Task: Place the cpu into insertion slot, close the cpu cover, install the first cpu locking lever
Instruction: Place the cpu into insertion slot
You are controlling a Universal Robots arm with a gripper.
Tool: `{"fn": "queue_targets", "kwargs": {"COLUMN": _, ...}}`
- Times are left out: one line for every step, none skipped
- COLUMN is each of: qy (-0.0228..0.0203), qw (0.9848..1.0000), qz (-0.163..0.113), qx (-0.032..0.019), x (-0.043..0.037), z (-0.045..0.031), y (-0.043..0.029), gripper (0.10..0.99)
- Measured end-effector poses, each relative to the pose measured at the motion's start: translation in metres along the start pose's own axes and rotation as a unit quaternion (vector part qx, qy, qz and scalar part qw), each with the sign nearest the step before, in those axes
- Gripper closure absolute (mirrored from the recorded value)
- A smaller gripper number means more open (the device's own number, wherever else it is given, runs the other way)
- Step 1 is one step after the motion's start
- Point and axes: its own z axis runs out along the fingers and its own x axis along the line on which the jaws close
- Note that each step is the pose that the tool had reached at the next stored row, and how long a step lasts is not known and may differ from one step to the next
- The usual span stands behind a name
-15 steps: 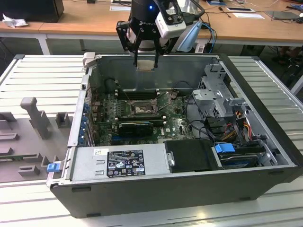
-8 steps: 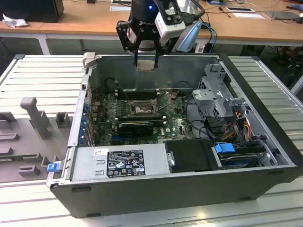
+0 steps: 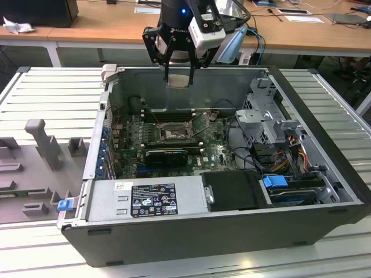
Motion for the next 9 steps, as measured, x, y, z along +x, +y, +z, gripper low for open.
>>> {"fn": "queue_targets", "kwargs": {"qy": 0.0000, "qw": 1.0000, "qz": 0.000, "qx": 0.0000, "x": 0.0000, "z": 0.0006, "y": 0.0000, "gripper": 0.561}}
{"fn": "queue_targets", "kwargs": {"qy": 0.0000, "qw": 1.0000, "qz": 0.000, "qx": 0.0001, "x": 0.0000, "z": 0.0008, "y": -0.0001, "gripper": 0.561}}
{"fn": "queue_targets", "kwargs": {"qy": 0.0000, "qw": 1.0000, "qz": 0.000, "qx": 0.0001, "x": 0.0000, "z": 0.0008, "y": -0.0001, "gripper": 0.561}}
{"fn": "queue_targets", "kwargs": {"qy": -0.0001, "qw": 1.0000, "qz": 0.002, "qx": 0.0000, "x": 0.0000, "z": 0.0009, "y": -0.0001, "gripper": 0.561}}
{"fn": "queue_targets", "kwargs": {"qy": -0.0002, "qw": 1.0000, "qz": 0.003, "qx": 0.0000, "x": 0.0000, "z": 0.0009, "y": -0.0001, "gripper": 0.561}}
{"fn": "queue_targets", "kwargs": {"qy": -0.0003, "qw": 1.0000, "qz": 0.004, "qx": 0.0000, "x": 0.0000, "z": 0.0009, "y": -0.0001, "gripper": 0.561}}
{"fn": "queue_targets", "kwargs": {"qy": -0.0005, "qw": 1.0000, "qz": 0.006, "qx": -0.0001, "x": 0.0000, "z": 0.0010, "y": -0.0001, "gripper": 0.561}}
{"fn": "queue_targets", "kwargs": {"qy": -0.0007, "qw": 1.0000, "qz": 0.008, "qx": -0.0002, "x": 0.0000, "z": 0.0010, "y": -0.0001, "gripper": 0.561}}
{"fn": "queue_targets", "kwargs": {"qy": -0.0009, "qw": 1.0000, "qz": 0.010, "qx": -0.0002, "x": 0.0000, "z": 0.0010, "y": -0.0001, "gripper": 0.561}}
